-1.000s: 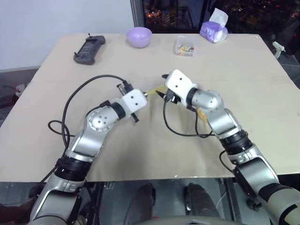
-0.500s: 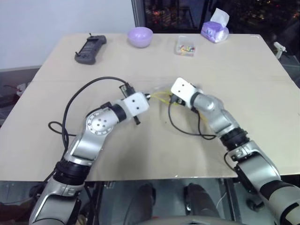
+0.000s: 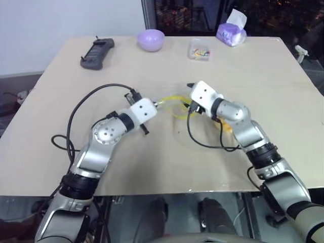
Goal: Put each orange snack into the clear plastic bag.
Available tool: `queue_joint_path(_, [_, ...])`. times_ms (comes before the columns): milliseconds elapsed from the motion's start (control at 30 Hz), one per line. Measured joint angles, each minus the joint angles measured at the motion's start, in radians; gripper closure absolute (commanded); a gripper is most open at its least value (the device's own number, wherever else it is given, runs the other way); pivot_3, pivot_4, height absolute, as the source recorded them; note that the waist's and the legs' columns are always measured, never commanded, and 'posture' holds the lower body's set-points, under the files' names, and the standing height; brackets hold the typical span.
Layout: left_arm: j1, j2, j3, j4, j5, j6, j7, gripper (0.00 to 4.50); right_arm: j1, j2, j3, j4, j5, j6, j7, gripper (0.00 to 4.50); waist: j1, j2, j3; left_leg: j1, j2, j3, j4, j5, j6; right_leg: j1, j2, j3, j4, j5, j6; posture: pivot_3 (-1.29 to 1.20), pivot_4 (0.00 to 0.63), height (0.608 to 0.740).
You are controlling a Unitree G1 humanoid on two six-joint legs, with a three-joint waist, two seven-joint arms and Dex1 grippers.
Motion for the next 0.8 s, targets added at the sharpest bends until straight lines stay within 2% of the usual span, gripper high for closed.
queue_joint_path(200, [-0.025,-0.006,-0.012,0.014,0.032,-0.020,0.001,4.50,0.022,-0.024,-0.005,-0.036,-0.005,0.033,0.006,1.67,-0.001,0.000,0.000,0.000,0.000,0.000,0.000,0.000,0.000,0.000,0.000,0.000,0.000,0.000,0.000,0.00,0.150,0.718])
queue_joint_path(367, [-0.038,-0.018,-0.014,-0.003,0.034,-0.094,-0.001,4.50,0.018,-0.031,0.028,0.060,-0.049,0.032,0.006,1.67,-0.001,0.000,0.000,0.000,0.000,0.000,0.000,0.000,0.000,0.000,0.000,0.000,0.000,0.000,0.000,0.00,0.150,0.718])
queue_joint_path(400, [-0.039,-0.018,-0.015,-0.004,0.043,-0.115,-0.001,4.50,0.006,-0.032,0.046,0.104,-0.072,0.031,0.001,1.25,-0.002,0.000,0.000,0.000,0.000,0.001,0.000,0.000,0.000,0.000,0.000,0.000,0.000,0.000,0.000,0.00,0.150,0.718])
queue_joint_path(433, [-0.040,-0.018,-0.018,-0.004,0.048,-0.124,-0.001,4.50,-0.001,-0.033,0.055,0.121,-0.084,0.029,-0.003,1.12,-0.002,0.000,0.000,0.000,0.000,0.001,0.000,0.000,0.000,0.000,0.000,0.000,0.000,0.000,0.000,0.00,0.150,0.718])
queue_joint_path(500, [-0.043,-0.017,-0.032,-0.004,0.077,-0.147,0.001,4.50,-0.023,-0.033,0.071,0.157,-0.127,0.020,-0.033,0.51,-0.002,0.000,0.000,0.000,0.000,0.001,0.000,0.000,0.000,0.000,0.000,0.000,0.000,0.000,0.000,0.00,0.150,0.718])
queue_joint_path(533, [-0.044,-0.017,-0.039,-0.004,0.093,-0.156,0.005,4.50,-0.036,-0.033,0.076,0.171,-0.150,0.009,-0.057,0.04,-0.002,0.000,0.000,0.000,0.000,0.001,0.000,0.000,0.000,0.000,0.000,0.000,0.000,0.000,0.000,0.00,0.150,0.718])
queue_joint_path(667, [-0.063,-0.018,-0.057,0.009,0.179,-0.190,0.052,4.50,-0.080,-0.033,0.084,0.192,-0.217,-0.026,-0.134,0.04,-0.001,0.000,0.000,0.000,0.000,0.000,0.000,0.000,0.000,0.000,0.000,0.000,0.000,0.000,0.000,0.00,0.150,0.718])
queue_joint_path(800, [-0.088,-0.018,-0.054,0.057,0.255,-0.199,0.118,4.50,-0.087,-0.030,0.083,0.189,-0.221,-0.054,-0.147,0.04,-0.002,0.000,0.000,0.000,0.000,0.001,0.000,0.000,0.000,0.000,0.000,0.000,0.000,0.000,0.000,0.00,0.150,0.718])
